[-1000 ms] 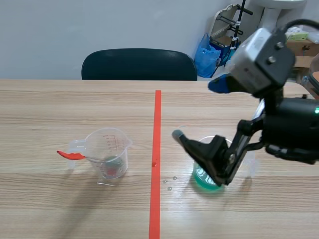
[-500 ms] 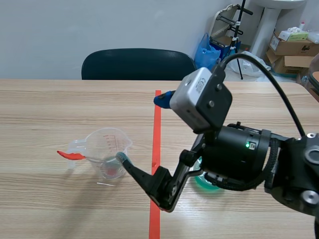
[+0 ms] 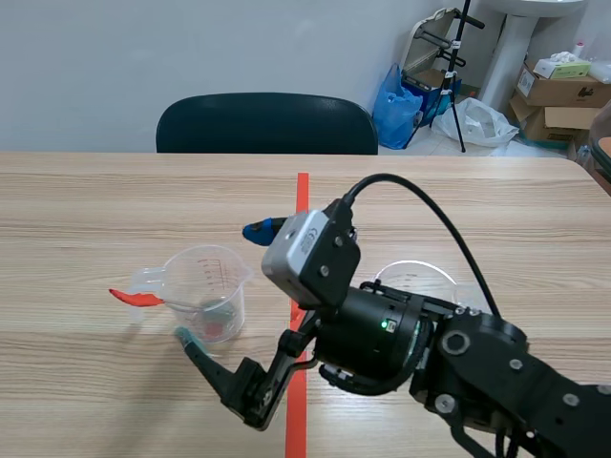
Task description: Do the redox reaction experiment
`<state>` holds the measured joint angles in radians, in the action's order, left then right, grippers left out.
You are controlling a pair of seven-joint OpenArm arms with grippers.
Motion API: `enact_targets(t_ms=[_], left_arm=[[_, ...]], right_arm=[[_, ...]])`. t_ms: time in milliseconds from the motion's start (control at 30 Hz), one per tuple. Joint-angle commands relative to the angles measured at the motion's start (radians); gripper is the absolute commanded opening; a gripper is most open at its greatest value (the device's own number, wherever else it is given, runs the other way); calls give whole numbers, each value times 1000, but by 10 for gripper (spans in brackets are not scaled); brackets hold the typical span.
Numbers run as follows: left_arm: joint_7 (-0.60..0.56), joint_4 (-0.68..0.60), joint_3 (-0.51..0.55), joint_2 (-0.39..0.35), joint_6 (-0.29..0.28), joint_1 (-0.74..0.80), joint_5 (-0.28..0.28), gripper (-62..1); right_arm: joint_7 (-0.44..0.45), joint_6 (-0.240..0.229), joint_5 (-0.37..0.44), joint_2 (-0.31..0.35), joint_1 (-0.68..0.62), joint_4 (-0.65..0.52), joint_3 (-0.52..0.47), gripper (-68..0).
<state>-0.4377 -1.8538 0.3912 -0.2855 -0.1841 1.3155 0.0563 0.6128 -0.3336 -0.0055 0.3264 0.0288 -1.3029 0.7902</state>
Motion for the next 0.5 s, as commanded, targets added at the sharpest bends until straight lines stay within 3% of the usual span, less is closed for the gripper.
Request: enact_targets(t_ms=[0, 67, 167, 333, 467], left_arm=[[-13, -4, 2, 5, 2, 1, 6, 14], [-15, -4, 2, 5, 2, 1, 6, 14], [-15, -4, 2, 5, 2, 1, 7, 14], [-15, -4, 2, 5, 1, 1, 7, 14], [-15, -4, 2, 0, 2, 1, 10, 14]], right_arm=[[40, 6, -10, -14, 27, 6, 15, 4], [71, 8, -20, -34, 45, 49, 40, 4], [95, 59, -22, -63, 67, 99, 72, 4], [111, 104, -22, -101, 104, 155, 115, 4], [112, 110, -22, -127, 133, 191, 127, 4]])
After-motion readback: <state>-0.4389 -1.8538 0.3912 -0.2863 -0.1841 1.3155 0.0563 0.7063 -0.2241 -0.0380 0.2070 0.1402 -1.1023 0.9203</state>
